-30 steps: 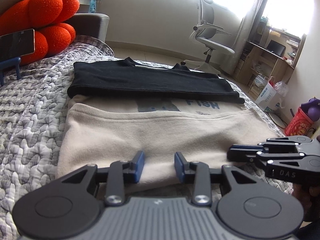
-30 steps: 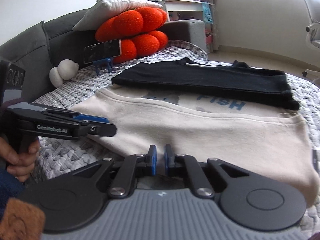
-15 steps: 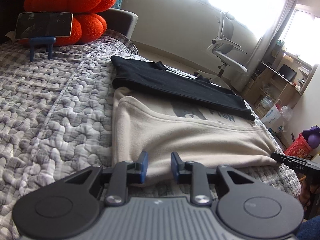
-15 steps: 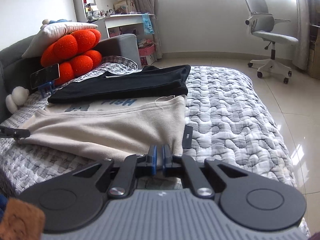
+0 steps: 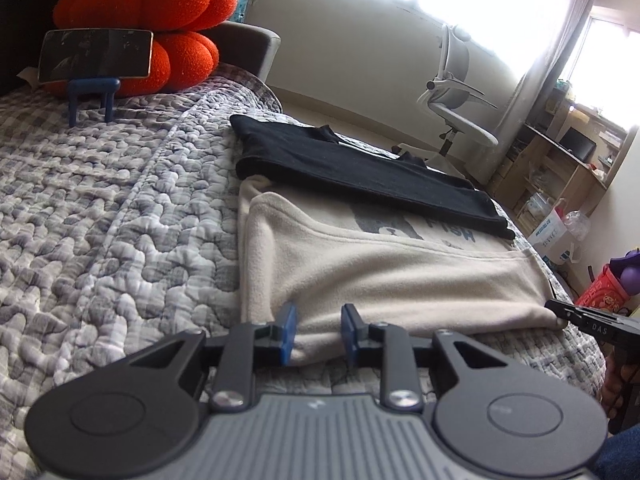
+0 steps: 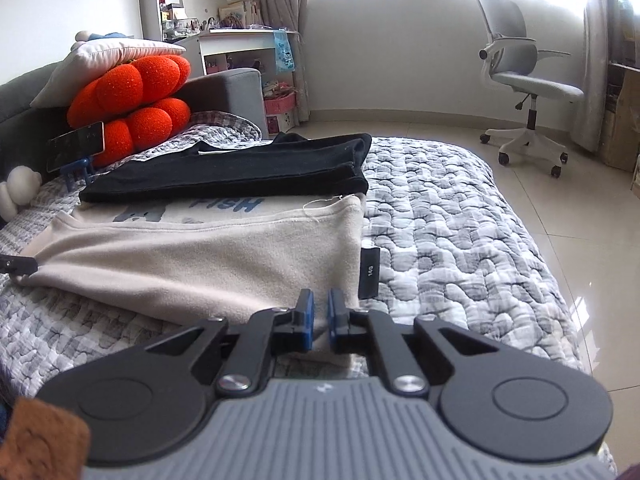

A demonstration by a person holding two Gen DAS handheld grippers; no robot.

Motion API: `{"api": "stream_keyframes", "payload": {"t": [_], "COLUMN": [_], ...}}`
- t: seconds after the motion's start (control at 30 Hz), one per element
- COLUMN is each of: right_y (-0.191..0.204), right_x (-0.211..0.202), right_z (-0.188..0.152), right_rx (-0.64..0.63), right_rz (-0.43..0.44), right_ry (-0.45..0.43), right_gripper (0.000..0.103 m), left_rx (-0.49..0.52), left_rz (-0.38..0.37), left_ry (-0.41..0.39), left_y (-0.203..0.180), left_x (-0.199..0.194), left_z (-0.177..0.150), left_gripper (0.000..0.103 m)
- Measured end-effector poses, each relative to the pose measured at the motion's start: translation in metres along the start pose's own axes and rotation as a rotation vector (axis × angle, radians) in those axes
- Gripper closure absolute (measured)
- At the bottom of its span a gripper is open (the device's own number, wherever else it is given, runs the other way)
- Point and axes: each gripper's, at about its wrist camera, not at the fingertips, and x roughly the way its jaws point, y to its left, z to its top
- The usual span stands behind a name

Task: Fold clothes
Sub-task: 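Move both grippers to the side edge of the beige sweatshirt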

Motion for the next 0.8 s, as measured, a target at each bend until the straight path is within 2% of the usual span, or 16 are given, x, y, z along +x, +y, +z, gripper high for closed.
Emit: {"api": "stream_keyframes", "payload": {"t": [0.13, 0.23, 0.3, 0.37, 0.4, 0.57, 0.67, 0.8], "right_y": [0.003, 0.009, 0.017, 0.025, 0.030, 0.052, 0.069, 0.096], "right_x": [-0.001, -0.003, -0.005, -0.006, -0.006, -0.002, 0.003, 0.017], "right_z": [0.002, 0.006, 0.009, 0.012, 0.014, 0.021, 0.023, 0.023], "right_rx": [-0.003, -0.015, -0.046, -0.081, -0.097, -0.178, -0.244, -0.358], "right_rz": [-0.007, -0.005, 0.017, 0.047, 0.061, 0.169, 0.262, 0.387], "right_ry": [0.004, 0.001, -0.013, -0.022, -0.026, -0.028, -0.015, 0.035], "right_gripper": [0.096, 0.083, 0.080, 0.068, 0.066, 0.066, 0.066, 0.064], "left_rx": [0.000, -0.007, -0.008, -0.007, -0.007, -0.015, -0.018, -0.012], "left_rz": [-0.001, -0.001, -0.001, -0.001, -0.001, -0.008, -0.009, -0.007], "left_ry": [-0.003, -0.001, -0.001, -0.001, -0.001, 0.001, 0.001, 0.002], "left_y": [-0.001, -0.001, -0.001, -0.001, -0.001, 0.001, 0.000, -0.001], "left_x": [0.001, 0.002, 0.002, 0.003, 0.003, 0.003, 0.003, 0.003], "left_z": [-0.001, -0.001, 0.000, 0.000, 0.000, 0.000, -0.001, 0.000], "left_gripper": [0.076, 0.076, 0.076, 0.076, 0.076, 0.077, 0.077, 0.077]}}
